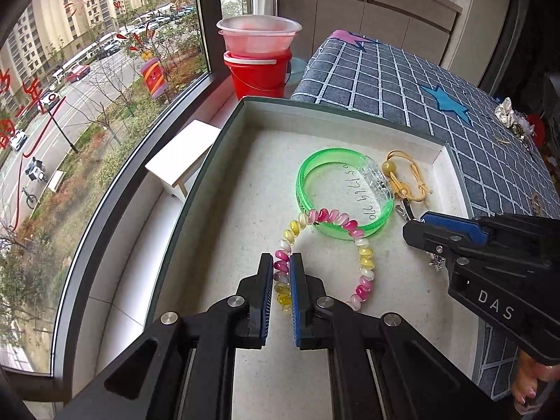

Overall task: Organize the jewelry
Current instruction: 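Open the right tool to drop the star clip while the left tool releases the beaded bracelet, then move both tools back over the black and silver jewelry on the star mat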

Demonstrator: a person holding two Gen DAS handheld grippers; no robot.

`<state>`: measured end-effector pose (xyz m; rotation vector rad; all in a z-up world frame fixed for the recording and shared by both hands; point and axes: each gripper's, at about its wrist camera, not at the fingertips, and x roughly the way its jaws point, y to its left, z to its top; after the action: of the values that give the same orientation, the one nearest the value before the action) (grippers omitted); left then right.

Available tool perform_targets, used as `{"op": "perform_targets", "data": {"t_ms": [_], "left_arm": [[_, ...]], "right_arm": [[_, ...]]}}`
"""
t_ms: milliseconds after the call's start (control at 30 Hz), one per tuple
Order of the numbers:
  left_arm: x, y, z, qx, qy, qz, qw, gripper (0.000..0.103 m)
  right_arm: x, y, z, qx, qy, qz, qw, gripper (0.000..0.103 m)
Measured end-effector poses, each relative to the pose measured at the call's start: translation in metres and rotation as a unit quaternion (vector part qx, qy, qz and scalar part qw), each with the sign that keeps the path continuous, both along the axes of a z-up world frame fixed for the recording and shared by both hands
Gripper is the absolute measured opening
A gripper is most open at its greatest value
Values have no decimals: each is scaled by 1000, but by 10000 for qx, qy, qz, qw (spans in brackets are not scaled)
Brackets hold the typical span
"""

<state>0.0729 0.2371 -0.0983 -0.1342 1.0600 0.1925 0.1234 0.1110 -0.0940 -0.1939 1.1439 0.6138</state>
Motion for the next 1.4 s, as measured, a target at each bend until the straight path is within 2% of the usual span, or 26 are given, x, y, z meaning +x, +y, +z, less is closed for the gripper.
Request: {"op": "perform_targets", "data": {"t_ms": [300, 333, 500, 600, 700, 933, 967, 1000, 1033, 1133, 1233, 1333, 1400], "left_arm": [[-3, -2, -3, 54, 116, 50, 9999, 17], [-3, -2, -3, 62, 120, 67, 9999, 17], [-5, -2, 1, 100, 84, 158, 9998, 17], [-6, -3, 7, 121, 16, 146, 9998, 17], [-9, -6, 13, 130, -82, 116, 9998, 17], [-12, -8, 19, 176, -161, 186, 9995, 18], [-12, -9, 20, 179, -167, 199, 9995, 31], [-13, -9, 21, 184, -173, 209, 9995, 86], [-15, -10, 23, 223, -211, 254, 9992, 103], [-21, -19, 36, 458, -441, 87, 9979, 103], [-22, -29, 51, 584, -550, -49, 9968, 103], [-22, -39, 62, 630, -595, -160, 9961, 103], [-19, -48, 68, 632, -637, -284, 9956, 103]], "right_arm": [[-2, 5, -2, -66, 0, 84, 9999, 20], [-1, 5, -1, -53, 23, 92, 9999, 22], [-3, 6, 4, -29, -48, 60, 10000, 47], [-4, 1, 14, 100, -105, -29, 9999, 48], [-5, -8, 25, 202, -205, -148, 9995, 58], [-9, -34, 43, 402, -340, -407, 9978, 64], [-10, -39, 45, 428, -356, -453, 9974, 65], [-11, -43, 47, 457, -367, -503, 9970, 67], [-11, -48, 49, 491, -374, -553, 9966, 68], [-15, -65, 55, 630, -394, -712, 9947, 71], [-20, -83, 61, 794, -410, -873, 9922, 82], [-28, -104, 67, 1023, -429, -1038, 9884, 83], [-33, -119, 70, 1151, -453, -1147, 9857, 94]]}}
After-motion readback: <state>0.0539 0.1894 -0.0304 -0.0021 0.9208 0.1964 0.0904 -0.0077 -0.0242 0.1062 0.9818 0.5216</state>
